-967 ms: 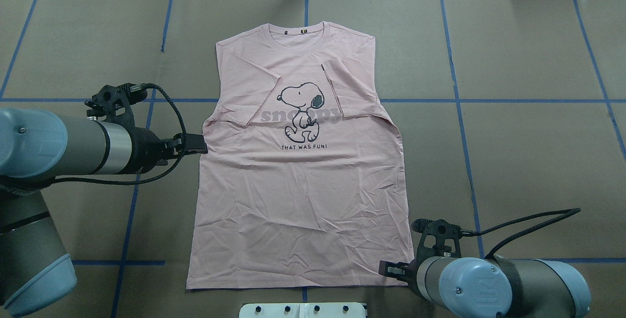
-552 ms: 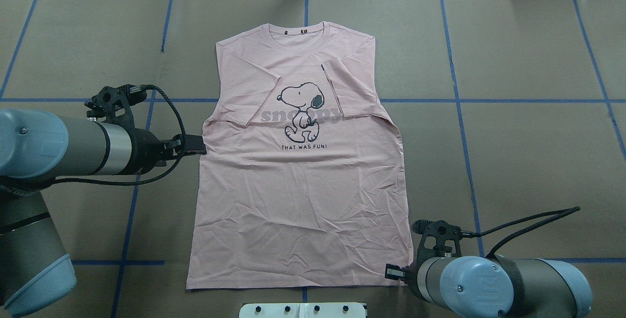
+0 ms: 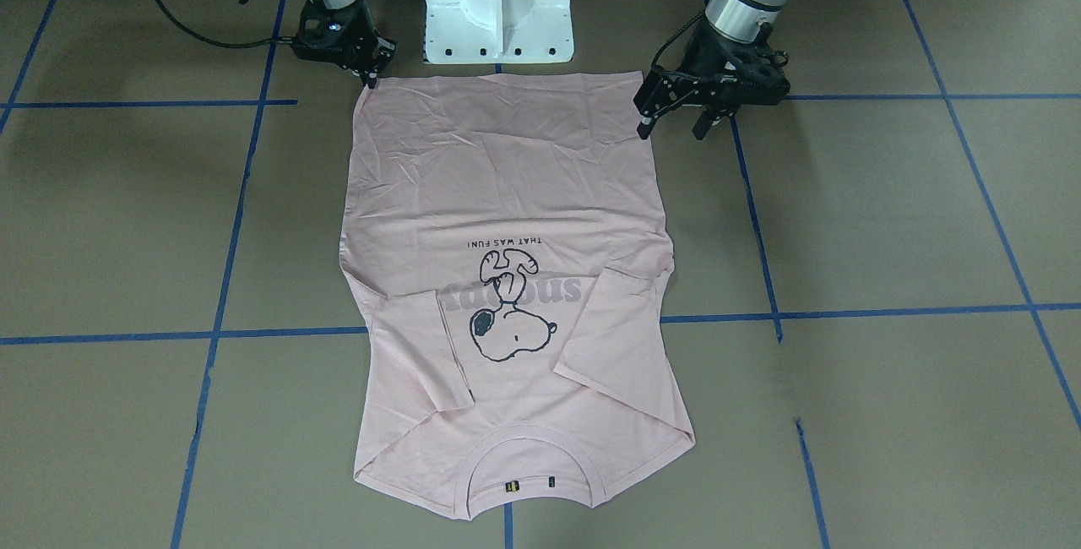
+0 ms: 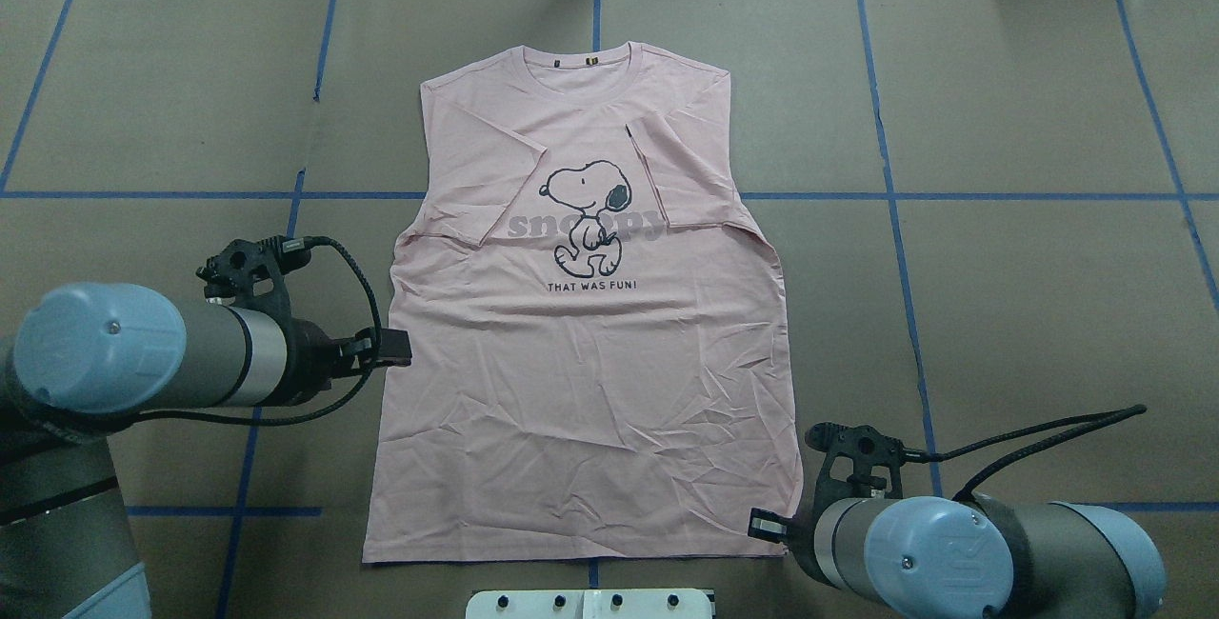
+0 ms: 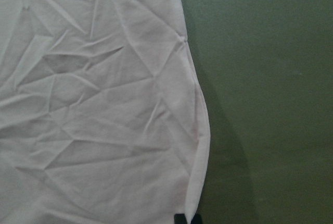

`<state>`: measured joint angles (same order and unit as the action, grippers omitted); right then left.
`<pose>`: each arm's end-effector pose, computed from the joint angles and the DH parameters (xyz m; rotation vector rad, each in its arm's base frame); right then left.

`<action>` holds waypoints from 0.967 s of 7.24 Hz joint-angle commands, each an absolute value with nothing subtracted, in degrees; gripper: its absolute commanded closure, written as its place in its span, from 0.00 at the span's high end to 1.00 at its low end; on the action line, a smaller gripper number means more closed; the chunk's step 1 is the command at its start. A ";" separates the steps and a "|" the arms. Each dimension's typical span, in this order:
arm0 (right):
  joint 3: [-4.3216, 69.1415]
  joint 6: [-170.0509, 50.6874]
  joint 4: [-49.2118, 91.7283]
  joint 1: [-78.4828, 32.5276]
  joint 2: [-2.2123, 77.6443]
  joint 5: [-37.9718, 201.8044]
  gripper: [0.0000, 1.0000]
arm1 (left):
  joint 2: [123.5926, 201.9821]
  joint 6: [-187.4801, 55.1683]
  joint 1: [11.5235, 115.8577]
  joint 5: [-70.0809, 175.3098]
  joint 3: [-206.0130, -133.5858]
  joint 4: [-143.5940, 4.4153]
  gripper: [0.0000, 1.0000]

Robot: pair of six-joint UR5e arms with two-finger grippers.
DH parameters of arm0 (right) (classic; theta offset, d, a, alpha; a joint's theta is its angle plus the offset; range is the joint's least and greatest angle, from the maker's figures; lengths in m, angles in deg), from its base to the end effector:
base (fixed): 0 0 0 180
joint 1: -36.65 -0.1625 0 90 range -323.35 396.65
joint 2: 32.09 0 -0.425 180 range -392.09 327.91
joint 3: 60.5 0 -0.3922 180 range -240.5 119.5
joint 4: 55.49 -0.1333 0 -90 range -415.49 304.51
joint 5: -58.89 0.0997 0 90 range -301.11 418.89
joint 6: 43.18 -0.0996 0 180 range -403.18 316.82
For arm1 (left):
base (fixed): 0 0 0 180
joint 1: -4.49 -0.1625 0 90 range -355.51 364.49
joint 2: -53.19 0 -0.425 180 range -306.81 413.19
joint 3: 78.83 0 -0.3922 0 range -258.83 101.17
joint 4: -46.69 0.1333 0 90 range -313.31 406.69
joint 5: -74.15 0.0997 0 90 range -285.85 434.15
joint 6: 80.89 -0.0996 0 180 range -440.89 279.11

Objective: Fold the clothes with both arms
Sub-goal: 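Move both grippers to the hem corners nearest the robot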

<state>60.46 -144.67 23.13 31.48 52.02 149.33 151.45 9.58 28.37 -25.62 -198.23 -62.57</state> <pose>-0.4842 -0.1769 0.3420 -0.0538 -0.8428 0.2701 0.4176 -0.3122 0.3135 0.0482 1.0060 -0.3040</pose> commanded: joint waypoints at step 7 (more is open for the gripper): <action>63.34 -147.24 23.00 29.89 51.84 150.21 0.00 | 149.17 29.42 10.65 -17.26 -197.66 -55.44 0.91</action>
<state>63.09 -147.24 23.00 30.11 51.89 150.21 149.15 29.18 10.90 -17.36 -198.21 -55.59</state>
